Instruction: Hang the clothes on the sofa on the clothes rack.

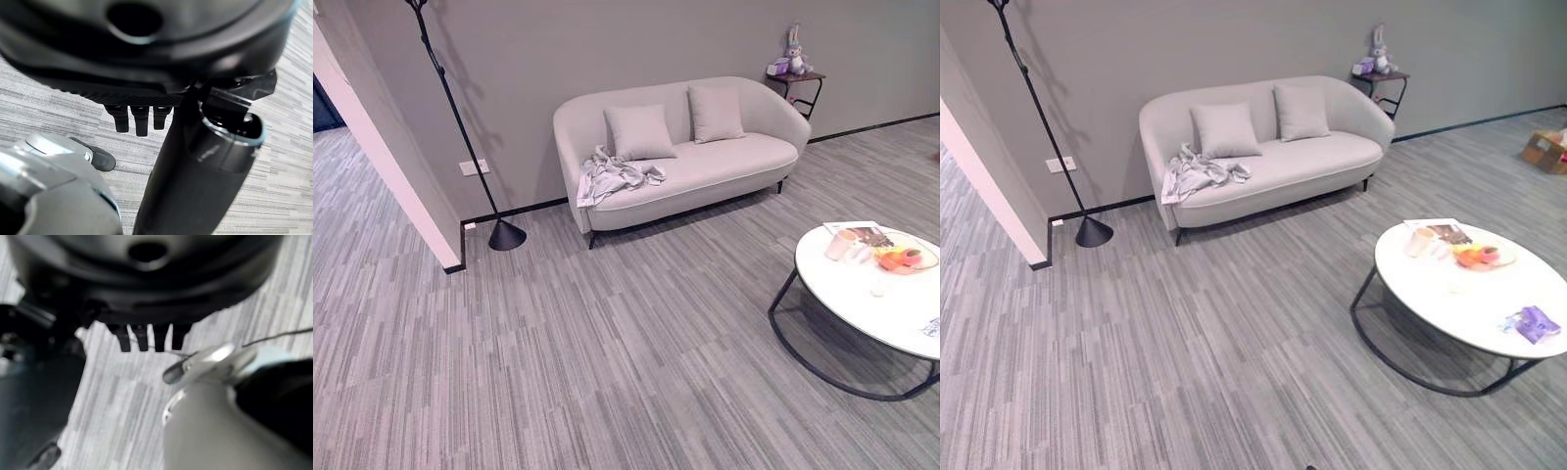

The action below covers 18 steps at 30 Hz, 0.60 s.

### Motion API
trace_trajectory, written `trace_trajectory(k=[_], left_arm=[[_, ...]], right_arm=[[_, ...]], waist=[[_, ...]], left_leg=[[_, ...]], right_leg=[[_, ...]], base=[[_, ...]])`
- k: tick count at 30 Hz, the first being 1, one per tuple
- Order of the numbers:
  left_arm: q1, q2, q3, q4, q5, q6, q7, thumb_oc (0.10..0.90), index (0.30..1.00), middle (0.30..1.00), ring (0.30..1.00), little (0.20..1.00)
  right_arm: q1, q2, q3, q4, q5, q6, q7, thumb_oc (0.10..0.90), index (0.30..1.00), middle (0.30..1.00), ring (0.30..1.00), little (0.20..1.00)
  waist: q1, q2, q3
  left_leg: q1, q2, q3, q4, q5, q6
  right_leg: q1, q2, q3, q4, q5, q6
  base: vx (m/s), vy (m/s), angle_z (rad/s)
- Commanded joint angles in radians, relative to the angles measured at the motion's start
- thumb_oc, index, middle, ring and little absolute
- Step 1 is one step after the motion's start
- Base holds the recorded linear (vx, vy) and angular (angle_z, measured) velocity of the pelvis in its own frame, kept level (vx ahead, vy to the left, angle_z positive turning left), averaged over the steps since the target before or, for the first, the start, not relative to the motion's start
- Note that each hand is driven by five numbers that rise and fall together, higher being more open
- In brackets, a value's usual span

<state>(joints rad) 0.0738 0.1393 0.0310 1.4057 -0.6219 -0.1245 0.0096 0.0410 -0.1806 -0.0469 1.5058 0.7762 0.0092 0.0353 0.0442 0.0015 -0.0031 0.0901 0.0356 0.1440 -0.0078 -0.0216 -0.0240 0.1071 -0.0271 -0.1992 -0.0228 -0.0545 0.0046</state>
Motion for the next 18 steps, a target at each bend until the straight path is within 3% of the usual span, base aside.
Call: trace_trajectory(k=[1, 18], left_arm=[[-0.069, 0.006, -0.005, 0.023, 0.057, -0.045, -0.004, 0.8, 0.9, 0.9, 0.9, 0.9], [-0.065, -0.01, -0.102, 0.02, 0.179, -0.043, -0.035, 0.8, 0.9, 0.9, 0.9, 0.9]], right_arm=[[-0.054, 0.027, -0.007, 0.064, -0.056, -0.028, 0.003, 0.8, 0.9, 0.9, 0.9, 0.9], [-0.05, 0.017, 0.095, 0.055, -0.256, -0.034, 0.02, 0.8, 0.9, 0.9, 0.9, 0.9]], waist=[[0.014, -0.033, -0.008], [0.003, -0.024, 0.008]], left_leg=[[-0.018, 0.024, -0.052, -0.079, 0.033, -0.053], [0.001, 0.022, -0.048, -0.079, 0.016, -0.045]], right_leg=[[0.012, -0.081, -0.029, -0.064, 0.063, 0.104], [0.018, -0.082, -0.011, -0.064, 0.059, 0.106]], base=[[0.0, 0.0, 0.0], [0.01, 0.007, -0.02]])
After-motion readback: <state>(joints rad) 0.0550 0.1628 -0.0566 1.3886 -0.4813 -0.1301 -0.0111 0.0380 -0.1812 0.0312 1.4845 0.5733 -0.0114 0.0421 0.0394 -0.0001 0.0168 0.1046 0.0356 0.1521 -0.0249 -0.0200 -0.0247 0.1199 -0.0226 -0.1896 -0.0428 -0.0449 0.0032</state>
